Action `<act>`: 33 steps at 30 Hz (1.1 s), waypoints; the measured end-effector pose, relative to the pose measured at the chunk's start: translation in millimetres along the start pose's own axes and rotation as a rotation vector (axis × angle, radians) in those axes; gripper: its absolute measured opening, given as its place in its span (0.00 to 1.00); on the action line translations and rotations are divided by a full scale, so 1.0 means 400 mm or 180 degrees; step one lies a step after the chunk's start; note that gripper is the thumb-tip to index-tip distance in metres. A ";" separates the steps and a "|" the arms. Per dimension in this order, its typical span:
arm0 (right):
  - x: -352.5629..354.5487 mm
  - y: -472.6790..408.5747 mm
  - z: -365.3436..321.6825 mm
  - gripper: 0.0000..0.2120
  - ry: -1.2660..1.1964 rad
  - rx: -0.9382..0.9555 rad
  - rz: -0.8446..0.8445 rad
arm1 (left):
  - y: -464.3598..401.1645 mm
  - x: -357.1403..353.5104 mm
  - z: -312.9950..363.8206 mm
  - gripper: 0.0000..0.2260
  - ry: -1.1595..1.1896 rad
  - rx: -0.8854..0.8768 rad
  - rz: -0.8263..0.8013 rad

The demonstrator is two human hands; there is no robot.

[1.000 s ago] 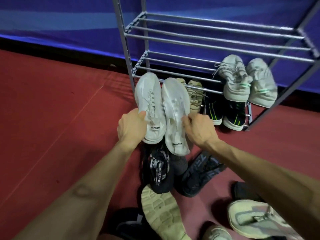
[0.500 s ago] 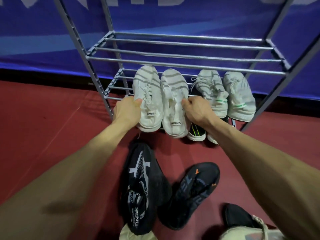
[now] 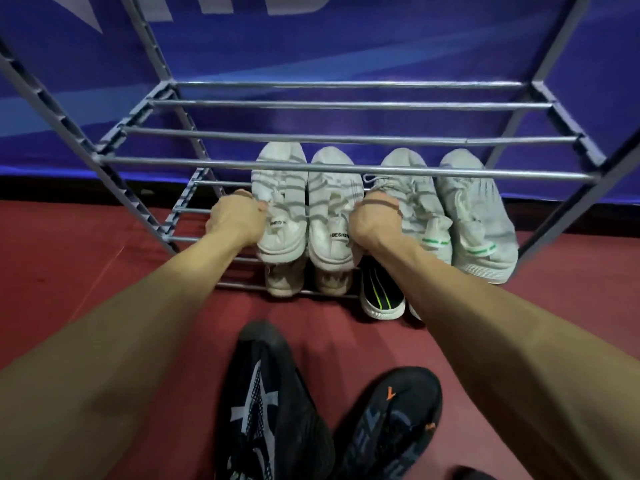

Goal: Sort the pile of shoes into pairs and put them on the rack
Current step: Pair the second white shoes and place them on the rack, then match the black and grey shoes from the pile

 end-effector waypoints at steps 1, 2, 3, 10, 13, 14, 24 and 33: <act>-0.008 -0.002 -0.002 0.12 0.0081 -0.0058 0.0040 | -0.007 -0.013 -0.006 0.14 -0.0094 0.0028 -0.0006; -0.016 -0.005 0.002 0.11 0.0207 -0.0054 0.0143 | -0.010 -0.023 -0.012 0.14 -0.0192 0.0069 0.0010; -0.018 -0.005 -0.001 0.11 0.0225 -0.0077 0.0229 | -0.011 -0.030 -0.017 0.14 -0.0255 0.0096 0.0050; -0.017 0.023 -0.004 0.12 0.0590 0.0022 0.0352 | 0.019 -0.027 -0.013 0.16 -0.0208 0.0215 0.0124; -0.008 0.031 -0.005 0.13 0.0656 0.0148 0.0185 | 0.029 -0.020 -0.003 0.16 -0.0467 0.0113 0.0137; 0.000 0.039 -0.008 0.13 0.0682 0.0200 0.0059 | 0.030 -0.015 0.000 0.16 -0.0575 0.0065 0.0124; 0.059 0.135 0.023 0.17 0.0465 0.0165 -0.0086 | 0.040 0.005 -0.023 0.16 -0.0285 -0.0174 0.0153; 0.076 0.281 0.046 0.17 0.1261 0.0899 -0.0531 | 0.316 -0.045 -0.186 0.17 0.0749 -0.0098 0.0335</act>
Point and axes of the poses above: each hand's wrist, its own y-axis away from the middle knuckle, its own x-axis out of the back of the hand, z = x × y, the point moved 2 cm from there along -y, towards the middle knuckle, and after that the axes turned 7 degrees about x, right-handed, at the moved point
